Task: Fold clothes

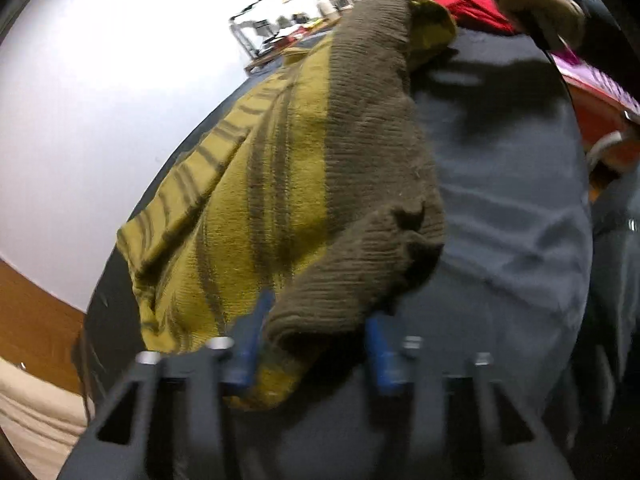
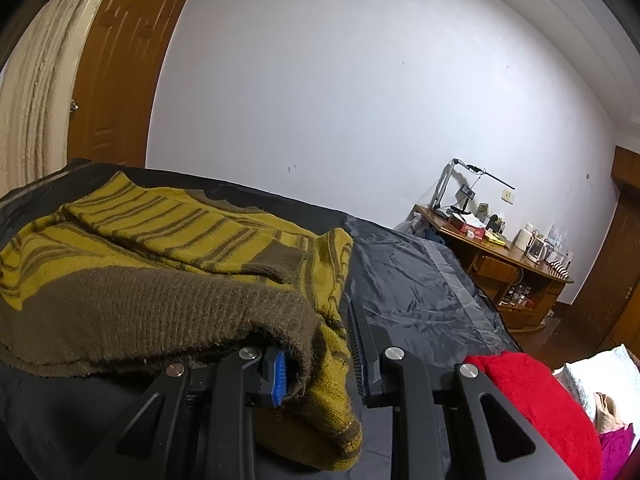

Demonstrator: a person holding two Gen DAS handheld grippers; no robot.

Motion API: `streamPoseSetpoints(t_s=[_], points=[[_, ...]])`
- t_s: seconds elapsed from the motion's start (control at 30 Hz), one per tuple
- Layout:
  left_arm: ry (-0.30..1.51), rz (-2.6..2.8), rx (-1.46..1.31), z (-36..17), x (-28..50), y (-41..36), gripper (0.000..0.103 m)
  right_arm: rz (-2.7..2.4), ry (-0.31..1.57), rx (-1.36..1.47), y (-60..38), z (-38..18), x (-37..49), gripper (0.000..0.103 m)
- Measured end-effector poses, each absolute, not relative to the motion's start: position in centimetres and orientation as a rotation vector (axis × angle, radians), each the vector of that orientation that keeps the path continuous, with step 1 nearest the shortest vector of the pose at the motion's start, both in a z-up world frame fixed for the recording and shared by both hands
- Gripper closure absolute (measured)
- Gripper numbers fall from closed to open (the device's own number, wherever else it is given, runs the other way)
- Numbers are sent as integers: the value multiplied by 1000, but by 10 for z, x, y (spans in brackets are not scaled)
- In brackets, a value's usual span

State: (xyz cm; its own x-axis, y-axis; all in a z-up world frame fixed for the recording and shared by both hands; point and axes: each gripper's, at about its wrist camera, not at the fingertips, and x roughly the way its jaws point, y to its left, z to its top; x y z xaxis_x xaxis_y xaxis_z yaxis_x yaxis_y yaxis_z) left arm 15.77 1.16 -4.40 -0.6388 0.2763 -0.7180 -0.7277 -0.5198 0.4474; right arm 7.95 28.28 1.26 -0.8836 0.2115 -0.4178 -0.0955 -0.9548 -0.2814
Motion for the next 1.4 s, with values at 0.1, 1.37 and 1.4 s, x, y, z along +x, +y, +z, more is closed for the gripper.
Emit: streamPoseSetpoints(t_s=[0.1,1.37,1.4], points=[[872,2252,-777,-29,151,4,83,2864,-404,-668,283,13,81,77],[-152,2785,-891,90,-112,-78,86,2824,-558,-661,259,78,-108,77],[-157,2786,-909,85,-122,-78,86,2823,-546,-682,260,75,-118,77]])
